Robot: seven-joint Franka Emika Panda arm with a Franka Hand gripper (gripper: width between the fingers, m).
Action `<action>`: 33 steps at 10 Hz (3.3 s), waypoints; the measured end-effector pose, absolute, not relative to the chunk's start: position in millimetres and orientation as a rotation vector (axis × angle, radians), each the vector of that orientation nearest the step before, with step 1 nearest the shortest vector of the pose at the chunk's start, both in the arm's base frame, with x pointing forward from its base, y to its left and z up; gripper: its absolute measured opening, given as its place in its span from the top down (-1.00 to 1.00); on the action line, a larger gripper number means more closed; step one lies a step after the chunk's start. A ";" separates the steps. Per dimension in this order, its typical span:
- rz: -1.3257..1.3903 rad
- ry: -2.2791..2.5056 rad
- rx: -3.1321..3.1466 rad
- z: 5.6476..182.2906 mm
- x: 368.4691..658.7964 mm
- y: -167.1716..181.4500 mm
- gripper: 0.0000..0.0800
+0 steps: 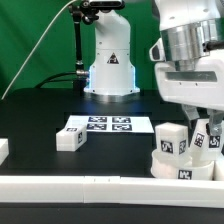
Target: Assemble stool
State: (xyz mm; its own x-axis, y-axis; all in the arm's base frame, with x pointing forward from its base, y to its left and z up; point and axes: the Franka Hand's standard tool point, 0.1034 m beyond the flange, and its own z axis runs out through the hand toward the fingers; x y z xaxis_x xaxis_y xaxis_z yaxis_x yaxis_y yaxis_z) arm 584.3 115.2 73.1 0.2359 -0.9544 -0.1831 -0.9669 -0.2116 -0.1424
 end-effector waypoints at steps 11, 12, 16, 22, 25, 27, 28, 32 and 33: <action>0.200 2.558 -1.337 72.8 580.1 114.5 0.14; 0.209 2.588 -1.275 72.8 580.3 113.2 0.14; 0.252 2.636 -1.130 72.4 579.6 115.4 0.14; 0.268 2.436 -1.459 89.9 581.1 105.4 -0.60; 0.261 2.394 -1.494 101.2 584.9 97.2 -0.62; 0.262 2.395 -1.494 100.5 584.7 97.2 -0.62; 0.256 2.369 -1.544 99.9 583.8 96.5 -0.62; 0.246 1.968 -2.052 122.6 577.9 63.8 -0.62; 0.221 1.890 -2.112 125.5 579.5 54.7 -0.62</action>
Offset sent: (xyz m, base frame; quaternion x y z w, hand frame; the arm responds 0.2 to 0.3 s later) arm 0.0000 0.0000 0.0000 0.0000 0.0000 0.1296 0.9916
